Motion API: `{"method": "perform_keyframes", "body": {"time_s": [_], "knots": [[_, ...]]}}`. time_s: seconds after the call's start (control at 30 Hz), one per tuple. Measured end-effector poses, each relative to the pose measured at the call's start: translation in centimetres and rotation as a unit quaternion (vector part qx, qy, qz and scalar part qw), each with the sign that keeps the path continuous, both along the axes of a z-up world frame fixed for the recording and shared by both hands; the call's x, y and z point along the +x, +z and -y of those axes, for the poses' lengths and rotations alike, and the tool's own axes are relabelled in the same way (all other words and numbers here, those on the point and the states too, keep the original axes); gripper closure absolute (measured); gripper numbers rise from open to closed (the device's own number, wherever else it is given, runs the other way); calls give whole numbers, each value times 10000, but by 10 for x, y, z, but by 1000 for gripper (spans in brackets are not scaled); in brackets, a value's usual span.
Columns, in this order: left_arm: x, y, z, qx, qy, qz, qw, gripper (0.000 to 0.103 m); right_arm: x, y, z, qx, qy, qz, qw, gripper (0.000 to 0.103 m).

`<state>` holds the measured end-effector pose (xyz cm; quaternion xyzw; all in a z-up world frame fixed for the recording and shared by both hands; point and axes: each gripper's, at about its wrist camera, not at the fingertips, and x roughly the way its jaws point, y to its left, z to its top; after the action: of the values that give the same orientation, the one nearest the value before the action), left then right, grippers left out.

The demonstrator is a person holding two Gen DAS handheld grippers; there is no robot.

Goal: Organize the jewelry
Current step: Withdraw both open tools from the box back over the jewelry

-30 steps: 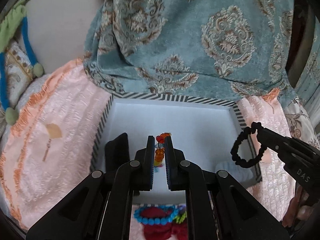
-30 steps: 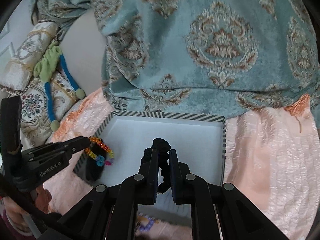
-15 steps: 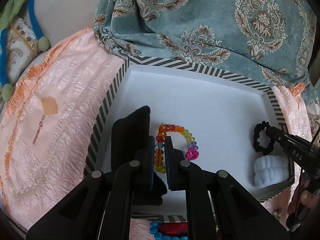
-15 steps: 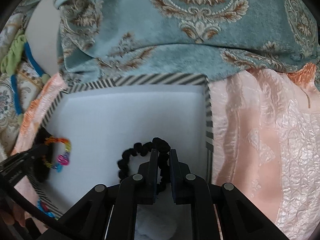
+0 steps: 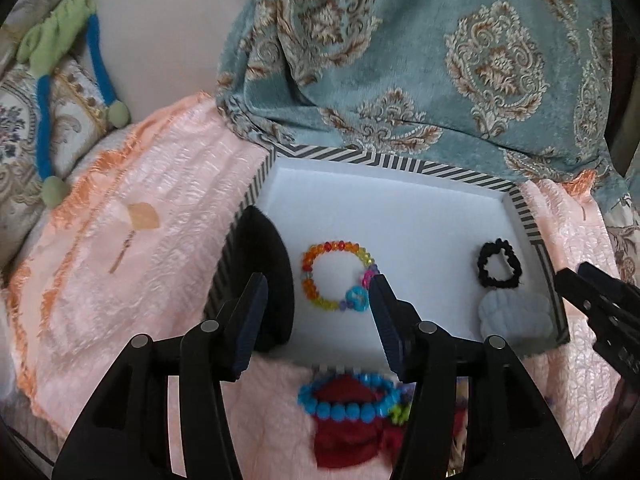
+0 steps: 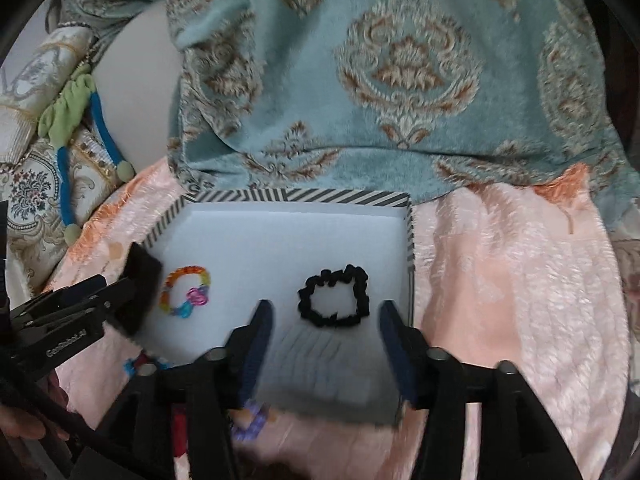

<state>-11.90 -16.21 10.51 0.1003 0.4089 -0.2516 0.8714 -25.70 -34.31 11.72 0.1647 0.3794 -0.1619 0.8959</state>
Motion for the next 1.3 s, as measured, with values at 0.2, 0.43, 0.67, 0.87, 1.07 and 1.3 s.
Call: {"method": "perform_keyframes", "body": {"time_s": [0.2, 0.43, 0.67, 0.87, 1.07, 1.3], "knots": [[-42, 14, -16, 45, -6, 354, 9994, 50, -35, 23, -31, -136, -74, 234, 9996, 33], [-82, 32, -38, -108, 16, 586, 9982, 50, -74, 43, -52, -118, -211, 458, 9987, 21], [-107, 45, -51, -244, -30, 685, 9973, 50, -97, 54, -70, -279, -236, 492, 9981, 17], [-123, 53, -60, -336, -66, 746, 9966, 50, -113, 63, -84, -399, -224, 554, 9974, 17], [-132, 61, -66, -395, -87, 798, 9960, 50, -122, 73, -89, -413, -219, 658, 9967, 17], [-137, 63, -69, -445, -100, 803, 9957, 50, -126, 77, -91, -495, -278, 628, 9964, 17]]}}
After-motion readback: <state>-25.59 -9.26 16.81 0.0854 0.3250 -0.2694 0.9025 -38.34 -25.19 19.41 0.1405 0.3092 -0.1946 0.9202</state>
